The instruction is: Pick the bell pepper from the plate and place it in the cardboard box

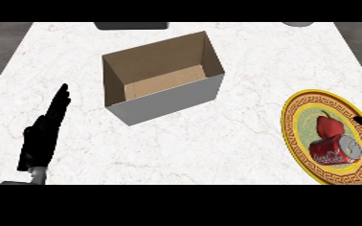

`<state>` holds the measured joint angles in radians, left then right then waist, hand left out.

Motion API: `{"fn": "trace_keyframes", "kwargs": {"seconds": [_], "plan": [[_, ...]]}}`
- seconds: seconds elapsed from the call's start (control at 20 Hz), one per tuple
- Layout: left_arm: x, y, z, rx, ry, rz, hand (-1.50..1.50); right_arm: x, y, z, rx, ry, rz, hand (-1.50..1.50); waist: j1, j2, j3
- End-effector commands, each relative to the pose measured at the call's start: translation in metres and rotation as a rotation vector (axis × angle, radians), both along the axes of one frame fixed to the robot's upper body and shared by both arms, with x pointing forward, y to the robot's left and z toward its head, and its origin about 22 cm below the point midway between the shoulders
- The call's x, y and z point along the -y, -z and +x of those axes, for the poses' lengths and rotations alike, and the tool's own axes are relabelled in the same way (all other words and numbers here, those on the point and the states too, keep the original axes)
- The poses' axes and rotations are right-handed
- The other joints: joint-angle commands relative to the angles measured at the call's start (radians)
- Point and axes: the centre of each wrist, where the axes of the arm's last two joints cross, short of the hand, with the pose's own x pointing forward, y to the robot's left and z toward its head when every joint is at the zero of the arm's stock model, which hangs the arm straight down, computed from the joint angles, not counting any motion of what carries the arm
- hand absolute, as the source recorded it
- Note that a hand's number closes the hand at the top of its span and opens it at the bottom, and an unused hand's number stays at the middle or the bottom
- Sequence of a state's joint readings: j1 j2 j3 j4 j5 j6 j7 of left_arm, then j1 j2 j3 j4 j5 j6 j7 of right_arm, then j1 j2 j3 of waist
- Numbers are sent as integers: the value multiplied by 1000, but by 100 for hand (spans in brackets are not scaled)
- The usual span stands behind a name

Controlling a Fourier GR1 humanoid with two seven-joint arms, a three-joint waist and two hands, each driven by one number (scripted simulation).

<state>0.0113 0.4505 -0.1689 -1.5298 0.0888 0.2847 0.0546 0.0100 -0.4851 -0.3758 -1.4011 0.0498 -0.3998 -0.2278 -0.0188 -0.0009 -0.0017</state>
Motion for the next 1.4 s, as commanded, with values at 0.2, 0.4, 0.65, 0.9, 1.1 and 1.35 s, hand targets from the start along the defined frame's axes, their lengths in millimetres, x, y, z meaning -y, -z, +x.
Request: {"fn": "trace_keyframes", "kwargs": {"seconds": [0.2, 0.4, 0.65, 0.9, 1.1, 1.35], "plan": [[16, -4, 1, -8, 26, -2, 0, 15, -37, -31, -567, -87, -187, -150, 2, -2, -4], [10, -7, 3, -16, 22, -4, 0, -1, -59, -23, -799, -139, -202, -150, 15, 0, -3], [13, -1, 0, -1, 22, -6, 0, -45, -65, -17, -880, -174, -127, -150, 18, 0, 1], [2, -9, 15, -17, 16, 21, 0, -61, -53, -1, -923, -98, -130, -150, 21, 1, 2], [33, -6, -14, -6, 27, -5, 0, -80, -52, 5, -924, -65, -117, -150, 24, 0, 2], [12, -10, 5, -20, 34, 4, 0, -74, -32, 15, -993, -56, -117, -150, 22, 1, 2]]}}
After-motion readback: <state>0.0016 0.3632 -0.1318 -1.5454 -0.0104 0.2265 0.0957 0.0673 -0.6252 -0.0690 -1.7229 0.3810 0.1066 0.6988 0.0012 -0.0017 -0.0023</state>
